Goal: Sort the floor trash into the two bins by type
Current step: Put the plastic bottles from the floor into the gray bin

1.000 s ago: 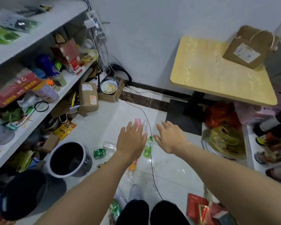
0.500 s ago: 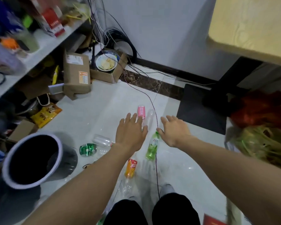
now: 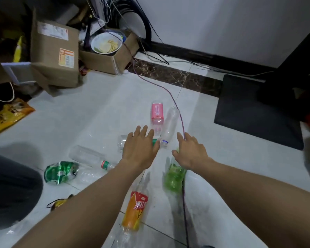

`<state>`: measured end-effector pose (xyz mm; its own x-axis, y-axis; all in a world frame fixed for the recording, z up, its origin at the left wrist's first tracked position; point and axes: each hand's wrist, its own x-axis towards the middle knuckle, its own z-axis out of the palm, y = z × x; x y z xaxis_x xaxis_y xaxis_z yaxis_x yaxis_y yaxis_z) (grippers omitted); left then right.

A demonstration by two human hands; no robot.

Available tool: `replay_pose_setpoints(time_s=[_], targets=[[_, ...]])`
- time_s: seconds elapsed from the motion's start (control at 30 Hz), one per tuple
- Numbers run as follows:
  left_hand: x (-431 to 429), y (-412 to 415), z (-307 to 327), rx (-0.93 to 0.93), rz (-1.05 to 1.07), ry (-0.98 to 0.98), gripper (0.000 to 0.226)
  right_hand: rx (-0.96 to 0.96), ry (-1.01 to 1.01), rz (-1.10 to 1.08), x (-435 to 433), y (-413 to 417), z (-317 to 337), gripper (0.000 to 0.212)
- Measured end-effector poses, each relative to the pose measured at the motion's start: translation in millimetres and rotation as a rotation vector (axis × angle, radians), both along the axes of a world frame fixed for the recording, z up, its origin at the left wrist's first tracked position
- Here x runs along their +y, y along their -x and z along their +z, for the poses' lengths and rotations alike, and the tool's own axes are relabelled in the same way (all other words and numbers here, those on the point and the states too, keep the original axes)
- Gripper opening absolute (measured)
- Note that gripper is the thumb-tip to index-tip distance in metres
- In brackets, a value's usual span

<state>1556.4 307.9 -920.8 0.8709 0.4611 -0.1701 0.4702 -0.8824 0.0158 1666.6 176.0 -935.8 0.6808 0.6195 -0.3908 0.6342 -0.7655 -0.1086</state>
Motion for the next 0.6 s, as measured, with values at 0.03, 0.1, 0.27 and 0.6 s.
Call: replay_pose_setpoints(time_s=[0.03,0.1,0.27,0.6], targets=[[3,-1,-11,-0.001,0.003,-0.009,0.055,0.021,-0.006,-0.026,2,-2,-13,0.069],[9,-3,-30,0.004,0.009,-0.029,0.055,0.069,-0.017,-0.082,4,-4,-39,0.074],[12,0,-60,-0.001,0.014,-0.008,0.054,0.197,-0.068,-0.244,3,2,-86,0.086],[16,1,-87,0.016,0.001,0.003,0.056,0.305,-0.237,-0.449,3,18,-129,0.093]])
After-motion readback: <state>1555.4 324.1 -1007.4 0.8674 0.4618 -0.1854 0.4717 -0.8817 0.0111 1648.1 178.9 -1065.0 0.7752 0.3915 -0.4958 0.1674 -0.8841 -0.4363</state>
